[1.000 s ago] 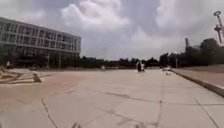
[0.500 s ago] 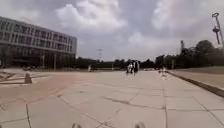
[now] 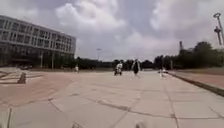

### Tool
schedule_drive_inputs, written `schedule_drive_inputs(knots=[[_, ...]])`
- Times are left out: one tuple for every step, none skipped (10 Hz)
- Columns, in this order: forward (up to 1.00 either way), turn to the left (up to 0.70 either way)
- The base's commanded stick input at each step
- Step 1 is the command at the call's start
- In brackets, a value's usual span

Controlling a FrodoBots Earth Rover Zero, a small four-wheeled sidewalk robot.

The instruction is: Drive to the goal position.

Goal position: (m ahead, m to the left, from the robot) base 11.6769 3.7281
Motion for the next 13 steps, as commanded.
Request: schedule_drive_inputs(knots=[[0.60, -0.02], [0.60, -0.08], [0.60, -0.14], [0.60, -0.15], [0.60, -0.15], [0.60, -0.15], [0.60, -0.15], [0.60, -0.15], [0.60, -0.14], [0.60, -0.07], [0.60, 0.00], [0.60, 0.00], [0.60, 0.00]])
